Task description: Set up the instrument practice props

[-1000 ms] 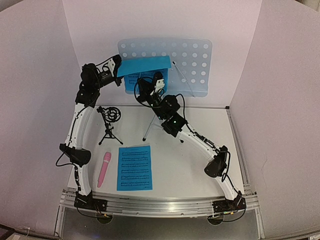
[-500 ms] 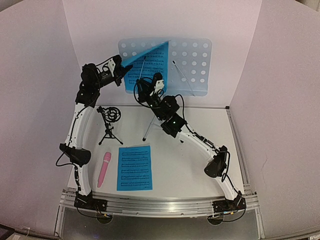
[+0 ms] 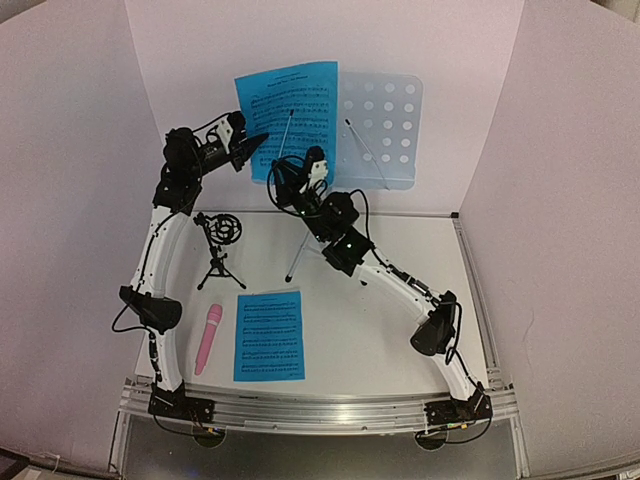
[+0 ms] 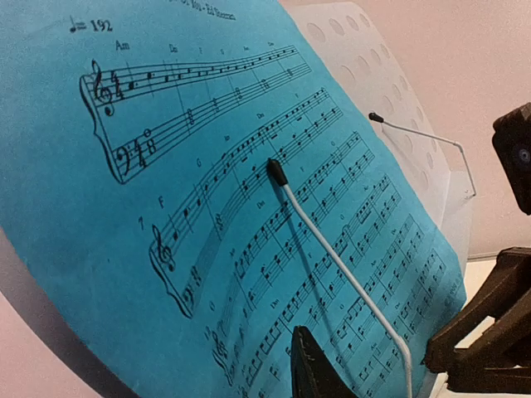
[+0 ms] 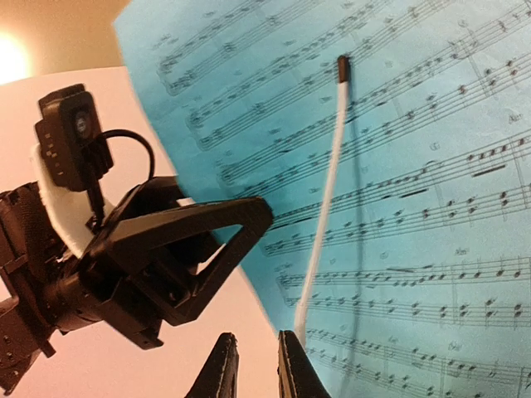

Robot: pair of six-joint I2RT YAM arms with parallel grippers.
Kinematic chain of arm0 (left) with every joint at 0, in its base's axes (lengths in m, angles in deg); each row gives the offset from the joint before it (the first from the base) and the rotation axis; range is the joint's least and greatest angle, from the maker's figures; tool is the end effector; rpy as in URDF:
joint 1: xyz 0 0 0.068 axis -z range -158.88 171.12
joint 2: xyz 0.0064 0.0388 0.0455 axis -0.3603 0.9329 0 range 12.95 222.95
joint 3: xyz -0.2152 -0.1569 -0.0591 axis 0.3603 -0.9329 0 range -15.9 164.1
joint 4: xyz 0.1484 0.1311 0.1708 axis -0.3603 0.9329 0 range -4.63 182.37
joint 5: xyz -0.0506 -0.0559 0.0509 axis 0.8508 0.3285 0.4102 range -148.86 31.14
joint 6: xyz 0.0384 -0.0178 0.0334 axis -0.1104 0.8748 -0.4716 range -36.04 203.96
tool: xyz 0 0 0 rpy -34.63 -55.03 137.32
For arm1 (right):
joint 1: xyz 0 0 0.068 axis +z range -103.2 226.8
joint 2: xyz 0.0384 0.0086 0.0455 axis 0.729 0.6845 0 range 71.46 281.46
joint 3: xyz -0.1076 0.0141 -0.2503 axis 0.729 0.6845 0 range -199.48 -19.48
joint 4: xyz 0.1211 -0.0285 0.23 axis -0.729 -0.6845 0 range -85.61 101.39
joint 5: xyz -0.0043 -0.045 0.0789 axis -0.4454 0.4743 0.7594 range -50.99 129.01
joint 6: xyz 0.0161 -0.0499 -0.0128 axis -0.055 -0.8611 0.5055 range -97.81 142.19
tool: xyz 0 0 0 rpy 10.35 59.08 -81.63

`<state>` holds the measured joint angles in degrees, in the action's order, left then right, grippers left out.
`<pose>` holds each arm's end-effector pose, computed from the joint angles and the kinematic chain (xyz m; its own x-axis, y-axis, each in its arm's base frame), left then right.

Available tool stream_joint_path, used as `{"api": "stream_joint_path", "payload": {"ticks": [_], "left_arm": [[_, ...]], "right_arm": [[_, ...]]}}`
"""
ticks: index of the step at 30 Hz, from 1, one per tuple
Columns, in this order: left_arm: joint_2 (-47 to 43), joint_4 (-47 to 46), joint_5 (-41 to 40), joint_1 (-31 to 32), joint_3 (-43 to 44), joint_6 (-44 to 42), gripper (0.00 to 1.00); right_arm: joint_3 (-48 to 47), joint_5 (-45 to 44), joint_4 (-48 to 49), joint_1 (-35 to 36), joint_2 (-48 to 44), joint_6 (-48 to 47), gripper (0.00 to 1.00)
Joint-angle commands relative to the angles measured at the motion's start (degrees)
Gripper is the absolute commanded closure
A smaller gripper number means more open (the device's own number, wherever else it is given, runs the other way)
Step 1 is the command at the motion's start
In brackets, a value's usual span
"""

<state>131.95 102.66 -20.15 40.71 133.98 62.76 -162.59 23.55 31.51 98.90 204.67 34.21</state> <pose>0.3943 -0.1640 0.5455 0.5080 0.1186 -0.8532 0.6979 0.5239 0.4884 0.3305 0.4089 0.4613 0.1718 0.5473 -0.8191 -0.6692 0.6751 0.3107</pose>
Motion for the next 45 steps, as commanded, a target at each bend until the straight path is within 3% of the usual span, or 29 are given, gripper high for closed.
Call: {"api": "stream_joint_path", "payload": {"ticks": [1,7,10,13,20,28,35,38,43,45], "left_arm": [[-3.15,-2.79,-2.35,-0.08,-0.14,-0.72,0.69],[-5.1,-2.15,-3.45,-0.12,-0.53,-2.09,0.66],[-6.1,-1.67,-2.5,-0.17,-1.5,-2.9,0.73],[-6.35,-1.7,-3.47,-0.25,-1.67,-2.99,0.64],[-8.31,-5.93,-10.56,-0.46,-2.73,-4.47,0.54],[-8.46,-13.51,-20.71,-0.4,-7.02,-4.22,0.46],[-9.35,-11.5,-23.23,-0.48,-6.62,-1.27,0.44],[-12.99,-6.54,-21.2,-0.5,-8.36,0.46,0.41],[-21.19,3.76,-19.45,-0.5,-14.46,1.84,0.35],[-25.46,7.47,-18.94,-0.52,-17.36,3.05,0.31]], "right_arm": [[0.69,1.67,1.99,1.41,-4.41,0.22,0.83],[1.85,1.79,2.55,1.57,-5.15,-0.06,0.83],[2.59,1.79,3.12,1.61,-5.56,-0.07,0.83],[2.74,2.2,3.6,1.65,-5.55,0.02,0.82],[4.85,2.61,3.61,2.18,-7.92,-0.83,0.79],[9.35,3.42,3.7,2.8,-11.65,-1.44,0.76],[15.0,4.22,2.89,3.22,-16.74,-1.47,0.73],[18.03,6.26,-0.88,3.3,-20.26,-1.33,0.7],[20.33,10.36,-18.2,3.43,-25.62,1.42,0.64],[23.96,10.94,-21.54,3.7,-28.61,3.31,0.5]]}}
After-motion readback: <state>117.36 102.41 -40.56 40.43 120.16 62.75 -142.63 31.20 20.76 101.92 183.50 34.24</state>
